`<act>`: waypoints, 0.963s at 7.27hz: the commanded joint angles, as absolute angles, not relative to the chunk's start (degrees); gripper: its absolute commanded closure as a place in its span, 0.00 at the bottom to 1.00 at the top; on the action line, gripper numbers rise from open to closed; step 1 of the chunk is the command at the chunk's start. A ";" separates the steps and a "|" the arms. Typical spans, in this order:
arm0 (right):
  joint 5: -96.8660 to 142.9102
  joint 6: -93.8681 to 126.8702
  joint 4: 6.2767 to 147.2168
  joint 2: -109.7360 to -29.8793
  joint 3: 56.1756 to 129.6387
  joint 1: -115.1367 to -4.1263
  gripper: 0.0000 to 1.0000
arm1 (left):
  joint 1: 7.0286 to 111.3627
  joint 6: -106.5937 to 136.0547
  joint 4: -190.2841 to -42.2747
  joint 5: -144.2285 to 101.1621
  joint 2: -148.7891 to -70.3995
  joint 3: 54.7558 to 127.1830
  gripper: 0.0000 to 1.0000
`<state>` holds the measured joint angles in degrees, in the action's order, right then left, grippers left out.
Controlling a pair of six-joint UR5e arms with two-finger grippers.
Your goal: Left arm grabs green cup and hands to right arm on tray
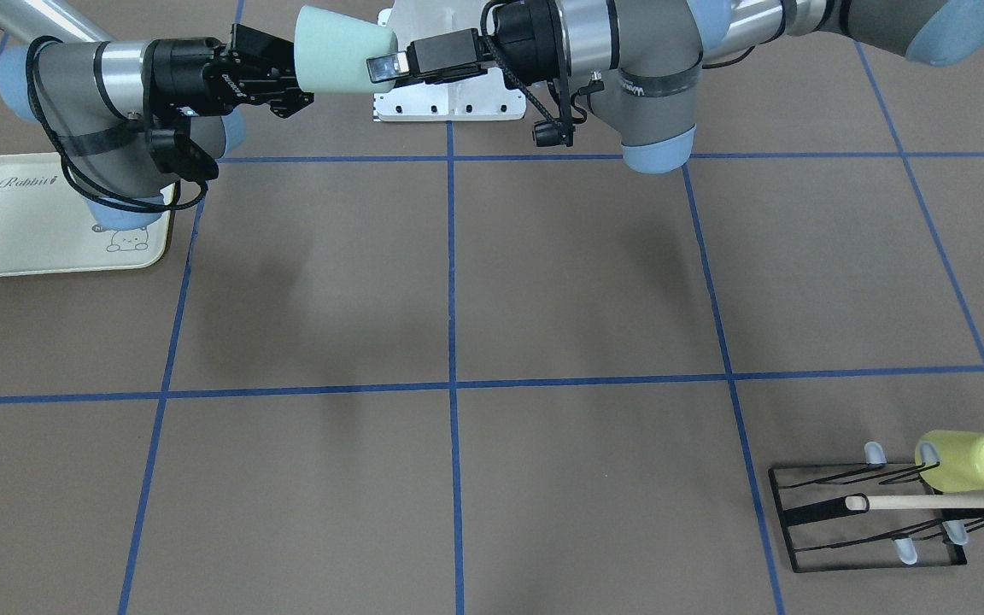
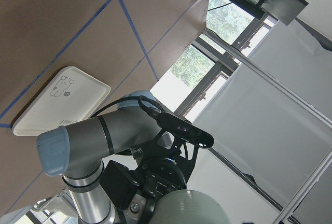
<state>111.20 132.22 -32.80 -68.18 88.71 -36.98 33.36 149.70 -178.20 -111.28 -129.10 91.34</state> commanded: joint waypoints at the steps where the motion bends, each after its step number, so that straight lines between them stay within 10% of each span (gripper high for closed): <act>1: 111.18 132.36 -33.13 -68.55 88.59 -37.00 1.00 | 33.49 149.50 -178.33 -111.27 -128.94 91.58 0.00; 7: 113.98 123.44 -34.72 -86.01 87.02 -38.32 1.00 | 37.61 142.57 -172.83 -112.06 -126.65 91.67 0.00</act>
